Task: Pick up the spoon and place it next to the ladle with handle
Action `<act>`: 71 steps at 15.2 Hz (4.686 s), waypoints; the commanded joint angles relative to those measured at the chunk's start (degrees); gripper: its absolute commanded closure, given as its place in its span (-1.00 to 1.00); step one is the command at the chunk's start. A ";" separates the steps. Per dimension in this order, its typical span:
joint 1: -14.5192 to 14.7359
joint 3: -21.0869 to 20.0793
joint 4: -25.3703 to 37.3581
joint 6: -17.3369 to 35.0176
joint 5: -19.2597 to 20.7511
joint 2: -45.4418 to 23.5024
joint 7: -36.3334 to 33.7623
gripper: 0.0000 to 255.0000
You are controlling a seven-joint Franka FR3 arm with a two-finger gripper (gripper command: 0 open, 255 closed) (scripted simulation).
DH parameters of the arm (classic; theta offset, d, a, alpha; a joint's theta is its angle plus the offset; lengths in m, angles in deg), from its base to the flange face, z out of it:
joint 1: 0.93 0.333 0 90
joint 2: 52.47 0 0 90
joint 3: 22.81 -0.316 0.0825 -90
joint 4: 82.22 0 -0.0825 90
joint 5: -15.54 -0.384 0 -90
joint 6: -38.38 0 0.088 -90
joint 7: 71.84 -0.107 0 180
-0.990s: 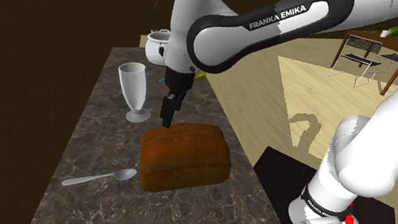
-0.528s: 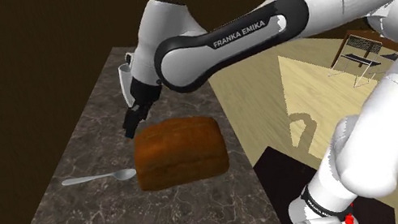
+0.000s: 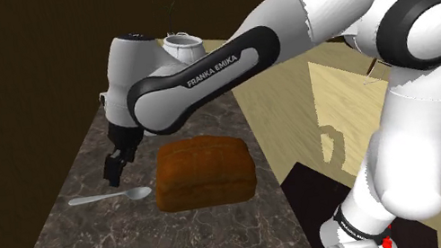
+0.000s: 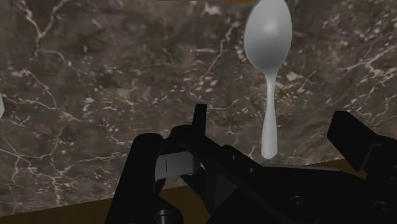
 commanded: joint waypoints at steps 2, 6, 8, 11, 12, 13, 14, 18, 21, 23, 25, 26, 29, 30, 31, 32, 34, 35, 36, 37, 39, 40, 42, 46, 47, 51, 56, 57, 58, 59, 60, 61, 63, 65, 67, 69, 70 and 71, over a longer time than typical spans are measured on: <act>2.33 -0.38 5.59 0.72 2.21 -5.84 -1.34 -1.00; 3.18 -0.06 6.46 2.35 3.14 -8.31 -1.87 -1.00; 3.53 0.15 6.56 3.38 3.60 -9.47 -2.16 -1.00; 4.00 0.46 6.76 4.67 4.18 -10.99 -2.52 -1.00; 4.01 0.46 6.77 4.66 4.18 -10.99 -2.52 -1.00; 4.01 0.46 6.77 4.66 4.18 -11.00 -2.52 -1.00; 4.01 0.46 6.77 4.66 4.18 -11.00 -2.52 -1.00; 4.00 0.46 6.77 4.65 4.18 -10.99 -2.52 -1.00; 4.00 0.46 6.77 4.65 4.18 -10.99 -2.52 1.00; 4.00 0.46 6.77 4.65 4.18 -10.99 -2.52 1.00; 4.00 0.46 6.77 4.65 4.18 -10.99 -2.52 1.00; 4.00 0.46 6.77 4.65 4.18 -10.99 -2.52 1.00; 3.93 0.37 6.97 4.05 4.04 -10.57 -2.49 1.00; 3.86 0.27 7.19 3.44 3.90 -10.16 -2.46 1.00; 3.79 0.19 7.44 2.81 3.77 -9.77 -2.43 1.00; 3.72 0.11 7.69 2.19 3.63 -9.38 -2.41 1.00; 3.60 -0.05 8.22 0.92 3.38 -8.62 -2.36 1.00; 3.54 -0.12 8.51 0.28 3.25 -8.25 -2.34 1.00; 3.49 -0.19 8.81 -0.36 3.13 -7.90 -2.32 1.00; 3.43 -0.25 9.13 -1.00 3.02 -7.55 -2.31 1.00; 3.34 -0.37 9.80 -2.30 2.80 -6.89 -2.28 1.00; 3.29 -0.43 10.15 -2.96 2.69 -6.58 -2.28 1.00; 3.21 -0.54 10.90 -4.28 2.49 -5.97 -2.27 1.00; 3.09 -0.71 12.57 -6.97 2.15 -4.90 -2.28 1.00; 3.06 -0.75 13.03 -7.66 2.07 -4.65 -2.29 1.00; 2.99 -0.88 14.99 -10.42 1.82 -3.79 -2.36 1.00; -1.01 0.09 13.35 -11.08 -0.50 -1.95 3.38 1.00; -1.95 0.39 13.03 -11.20 -1.02 -1.65 4.81 1.00; -2.89 0.69 12.78 -11.34 -1.50 -1.40 6.22 1.00; -3.81 1.00 12.61 -11.52 -1.96 -1.21 7.62 1.00; -4.71 1.33 12.50 -11.72 -2.40 -1.07 9.01 1.00; -5.60 1.66 12.47 -11.96 -2.81 -0.98 10.39 1.00; -7.33 2.37 12.63 -12.50 -3.55 -0.95 13.09 1.00; -8.99 3.11 13.06 -13.15 -4.19 -1.13 15.72 1.00; -10.63 3.85 13.79 -13.89 -4.73 -1.53 18.27 1.00; -12.22 4.60 14.81 -14.74 -5.19 -2.13 20.73 1.00; -13.00 4.97 15.43 -15.20 -5.38 -2.50 21.93 1.00; -13.76 5.34 16.13 -15.68 -5.55 -2.93 23.11 1.00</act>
